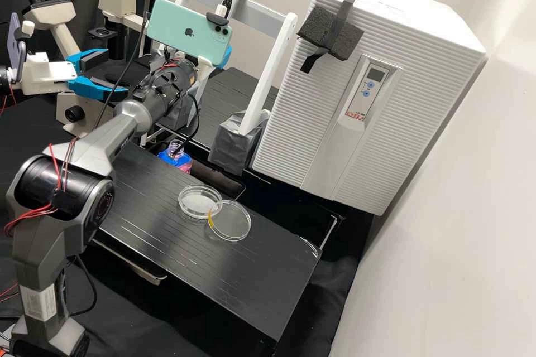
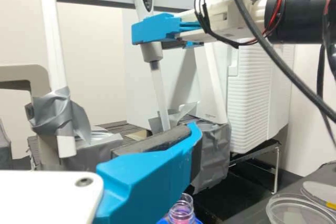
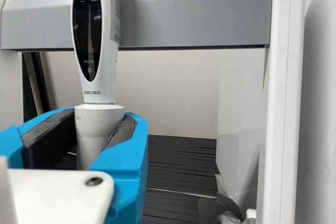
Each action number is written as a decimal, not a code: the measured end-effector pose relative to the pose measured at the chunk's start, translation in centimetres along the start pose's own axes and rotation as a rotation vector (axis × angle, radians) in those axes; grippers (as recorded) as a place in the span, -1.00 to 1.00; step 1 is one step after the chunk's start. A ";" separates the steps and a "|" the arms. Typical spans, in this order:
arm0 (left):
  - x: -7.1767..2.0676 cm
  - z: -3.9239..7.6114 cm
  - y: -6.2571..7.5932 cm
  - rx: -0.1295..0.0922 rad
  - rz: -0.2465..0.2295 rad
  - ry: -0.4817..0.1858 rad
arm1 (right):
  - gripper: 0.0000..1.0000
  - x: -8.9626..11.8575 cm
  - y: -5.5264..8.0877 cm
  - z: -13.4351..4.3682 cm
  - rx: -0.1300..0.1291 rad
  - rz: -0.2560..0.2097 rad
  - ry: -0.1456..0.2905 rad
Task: Use the pipette
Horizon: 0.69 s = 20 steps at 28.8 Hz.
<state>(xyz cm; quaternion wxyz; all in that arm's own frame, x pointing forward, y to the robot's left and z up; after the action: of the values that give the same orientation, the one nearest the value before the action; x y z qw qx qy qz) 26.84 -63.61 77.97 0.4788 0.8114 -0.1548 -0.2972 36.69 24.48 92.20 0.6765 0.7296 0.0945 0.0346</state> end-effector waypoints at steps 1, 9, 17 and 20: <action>0.00 0.0 0.0 0.000 0.000 0.000 | -1.00 -0.1 0.0 0.1 0.000 0.003 0.000; 0.01 0.0 -0.1 0.000 -0.010 0.003 | -1.00 -0.3 -0.2 0.1 0.000 0.015 0.006; -0.11 0.0 -0.3 -0.002 -0.018 0.006 | 1.00 -0.3 -0.5 -0.2 -0.008 0.016 0.009; -0.15 -0.1 -0.4 -0.002 -0.020 0.006 | 1.00 -0.3 -0.6 -0.3 -0.015 0.023 0.008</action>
<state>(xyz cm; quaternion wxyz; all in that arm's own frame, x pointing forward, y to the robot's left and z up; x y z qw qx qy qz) 26.75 -63.28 77.67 0.4771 0.8134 -0.1448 -0.2997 36.29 24.78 91.67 0.6810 0.7254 0.0884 0.0461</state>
